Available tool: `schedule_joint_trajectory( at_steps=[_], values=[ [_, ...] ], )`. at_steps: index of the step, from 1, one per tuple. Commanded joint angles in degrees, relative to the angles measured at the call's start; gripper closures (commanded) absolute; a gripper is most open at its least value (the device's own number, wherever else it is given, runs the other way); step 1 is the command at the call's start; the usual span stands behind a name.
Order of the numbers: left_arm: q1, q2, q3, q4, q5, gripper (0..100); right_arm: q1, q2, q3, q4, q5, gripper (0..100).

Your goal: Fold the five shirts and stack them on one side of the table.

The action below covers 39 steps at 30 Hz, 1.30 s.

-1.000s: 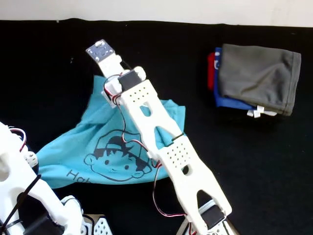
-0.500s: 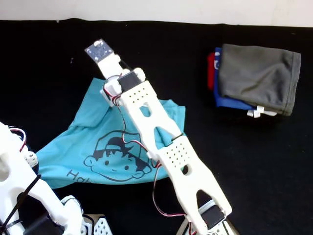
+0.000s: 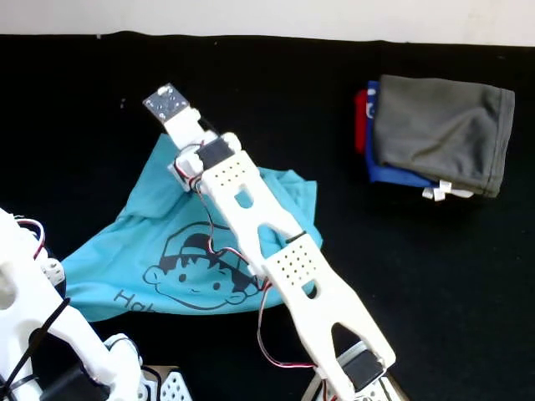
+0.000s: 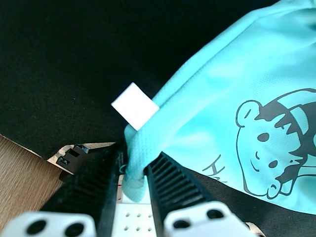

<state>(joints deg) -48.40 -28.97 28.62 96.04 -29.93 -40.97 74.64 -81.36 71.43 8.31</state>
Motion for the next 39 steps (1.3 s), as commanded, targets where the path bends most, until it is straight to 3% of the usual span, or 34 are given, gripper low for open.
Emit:
schedule_joint_trajectory(
  at_steps=[1,2,4,18,27,39],
  values=[
    [-0.04,-1.54,-0.48,-0.26,-0.53,99,-0.31,-0.84,-2.51,-0.57,0.53,96.7],
    [-0.04,-1.54,-0.48,-0.35,-0.53,99,-0.13,-1.1,-2.68,-0.57,0.53,99.8],
    [-0.04,-1.54,-0.4,-0.44,-0.53,99,0.4,-2.59,-3.91,0.31,0.53,96.4],
    [0.04,-1.54,-3.91,-0.18,-0.18,99,3.74,-15.6,-15.16,15.52,0.53,99.1],
    [2.95,-1.54,-24.48,1.05,2.11,99,8.92,-28.18,-17.19,25.54,0.62,99.1],
    [21.41,-1.63,-59.21,2.9,7.21,99,20.18,-50.77,-16.84,23.69,7.47,99.1]
  ],
)
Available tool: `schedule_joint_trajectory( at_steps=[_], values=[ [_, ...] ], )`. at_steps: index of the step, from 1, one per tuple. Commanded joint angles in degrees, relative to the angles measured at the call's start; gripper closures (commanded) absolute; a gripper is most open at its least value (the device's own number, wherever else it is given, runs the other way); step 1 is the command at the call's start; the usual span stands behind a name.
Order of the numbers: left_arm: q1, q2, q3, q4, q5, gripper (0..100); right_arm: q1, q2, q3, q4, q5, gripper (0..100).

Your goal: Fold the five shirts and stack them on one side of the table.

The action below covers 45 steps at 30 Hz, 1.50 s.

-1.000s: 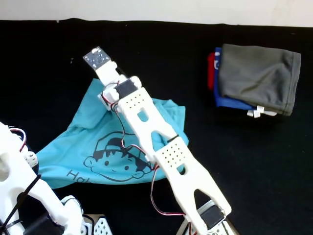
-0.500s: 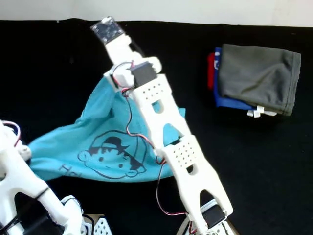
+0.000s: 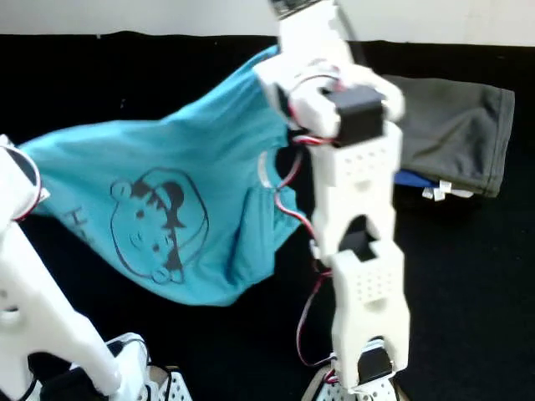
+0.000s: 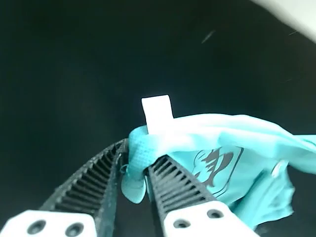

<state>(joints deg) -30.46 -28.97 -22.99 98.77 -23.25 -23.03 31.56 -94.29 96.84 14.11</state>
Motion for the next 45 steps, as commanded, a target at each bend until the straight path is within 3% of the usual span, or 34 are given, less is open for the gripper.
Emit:
schedule_joint_trajectory(
  at_steps=[1,16,30,45],
  values=[
    [4.44,-1.63,-9.54,0.18,0.53,99,2.68,-9.54,-3.91,-1.8,1.93,99.1],
    [5.41,-1.71,-28.35,2.11,0.53,99,5.93,-29.93,-3.82,-6.2,2.02,99.1],
    [4.53,-7.6,-0.4,1.76,0.18,99,5.93,-31.25,-3.74,-9.98,4.48,99.1],
    [4.18,-26.24,0.92,-5.45,0.09,99,5.93,-40.84,-3.74,-9.8,4.48,99.1]
  ],
)
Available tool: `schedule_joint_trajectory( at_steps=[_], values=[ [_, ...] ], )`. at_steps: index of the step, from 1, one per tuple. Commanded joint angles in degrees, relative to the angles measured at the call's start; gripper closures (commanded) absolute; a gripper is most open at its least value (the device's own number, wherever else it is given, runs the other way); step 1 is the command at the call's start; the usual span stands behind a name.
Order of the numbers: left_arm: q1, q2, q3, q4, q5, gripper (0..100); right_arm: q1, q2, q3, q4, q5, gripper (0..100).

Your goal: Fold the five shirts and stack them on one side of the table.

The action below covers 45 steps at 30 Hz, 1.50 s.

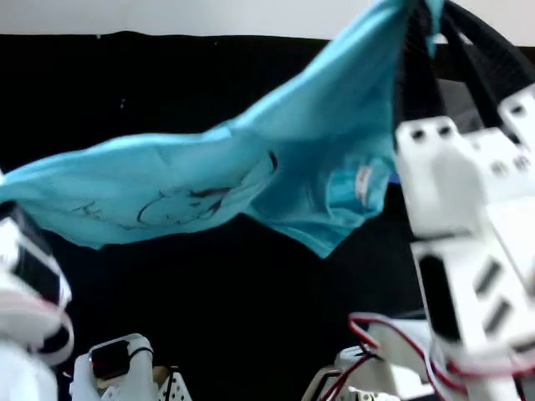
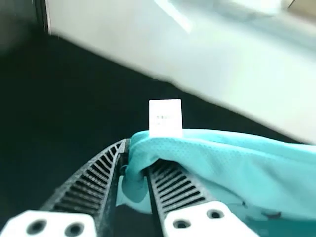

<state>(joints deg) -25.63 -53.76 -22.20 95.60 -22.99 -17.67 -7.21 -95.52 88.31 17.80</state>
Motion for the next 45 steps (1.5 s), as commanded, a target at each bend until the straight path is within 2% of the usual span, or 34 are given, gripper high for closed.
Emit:
schedule_joint_trajectory(
  at_steps=[1,17,22,28,31,34,38,45],
  values=[
    [-0.66,-1.71,0.31,-2.46,-0.18,99,0.57,-2.51,-2.51,-1.36,0.79,99.1],
    [-0.66,-1.71,3.21,0.97,-0.09,99,0.4,-4.26,-0.75,1.36,0.53,99.1],
    [-0.66,-1.63,14.02,-4.13,-0.18,99,0.22,0.31,7.96,0.4,0.35,99.1],
    [-0.75,1.1,28.0,-14.95,-2.02,99,0.22,11.12,17.01,-6.73,-3.08,99.1],
    [-0.75,6.55,24.66,-15.12,-1.85,99,0.22,15.69,18.33,-10.59,-3.16,99.1],
    [-0.75,10.24,16.48,-12.92,-1.85,99,0.22,16.22,18.33,-10.15,-3.16,99.1],
    [-0.31,12.35,5.41,-7.03,-1.85,99,0.22,13.05,18.33,-8.04,-3.16,99.1],
    [-0.31,13.41,-6.02,0.79,-1.85,99,0.22,3.74,18.33,-5.41,-3.16,99.1]
  ],
)
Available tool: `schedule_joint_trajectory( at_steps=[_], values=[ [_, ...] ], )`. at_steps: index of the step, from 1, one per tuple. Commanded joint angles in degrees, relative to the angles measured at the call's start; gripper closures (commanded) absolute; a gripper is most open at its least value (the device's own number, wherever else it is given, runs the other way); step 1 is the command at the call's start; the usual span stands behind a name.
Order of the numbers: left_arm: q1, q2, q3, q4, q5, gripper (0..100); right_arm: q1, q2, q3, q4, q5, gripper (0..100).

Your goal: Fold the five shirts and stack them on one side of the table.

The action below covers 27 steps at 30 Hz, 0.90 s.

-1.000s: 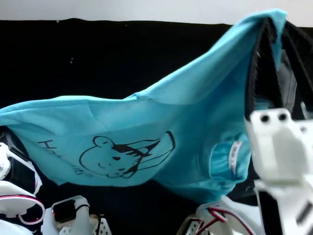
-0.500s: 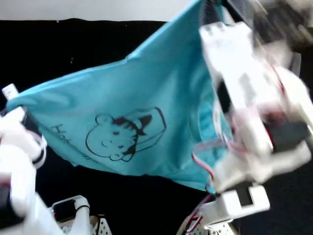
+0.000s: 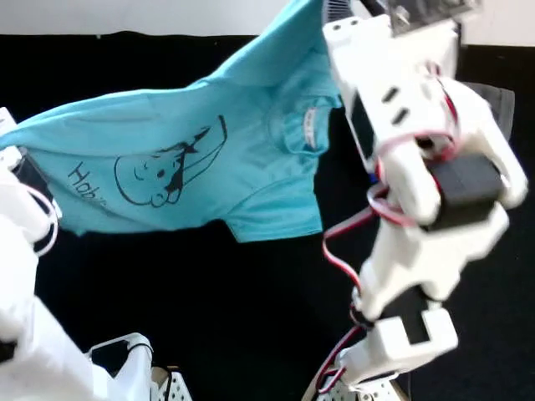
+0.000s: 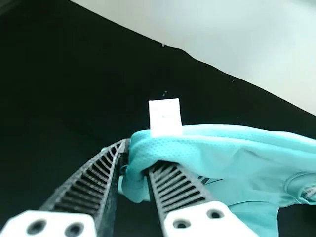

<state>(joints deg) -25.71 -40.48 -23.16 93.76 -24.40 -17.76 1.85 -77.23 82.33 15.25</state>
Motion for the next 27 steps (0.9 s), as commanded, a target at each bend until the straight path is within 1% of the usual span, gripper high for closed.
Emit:
schedule_joint_trajectory(
  at_steps=[1,3,6,13,16,21,24,27],
  values=[
    [-0.22,0.13,-6.9,4.04,-0.44,99,0.31,-7.08,0.04,1.19,-0.62,99.1],
    [-0.48,0.13,-10.42,6.33,-0.44,99,0.31,-10.42,0.04,2.24,-0.62,99.1],
    [-0.66,-0.22,-13.93,7.12,-0.44,99,0.31,-15.96,0.4,3.21,-0.44,99.1],
    [-0.66,-7.6,-13.93,7.12,-0.44,99,0.31,-26.42,0.57,3.56,-0.35,99.1],
    [-0.66,-11.21,-10.07,7.12,-0.44,99,0.31,-28.18,0.57,3.47,-0.35,99.1],
    [-0.66,-14.9,-2.51,6.95,-0.53,99,0.31,-26.51,2.33,2.86,-0.44,99.1],
    [-0.66,-14.02,0.84,6.68,-0.7,99,0.31,-23.52,6.64,0.66,-0.62,99.1],
    [-0.57,-10.33,4.7,6.15,-0.7,99,0.22,-20.0,11.82,-2.15,-0.7,99.1]
  ],
)
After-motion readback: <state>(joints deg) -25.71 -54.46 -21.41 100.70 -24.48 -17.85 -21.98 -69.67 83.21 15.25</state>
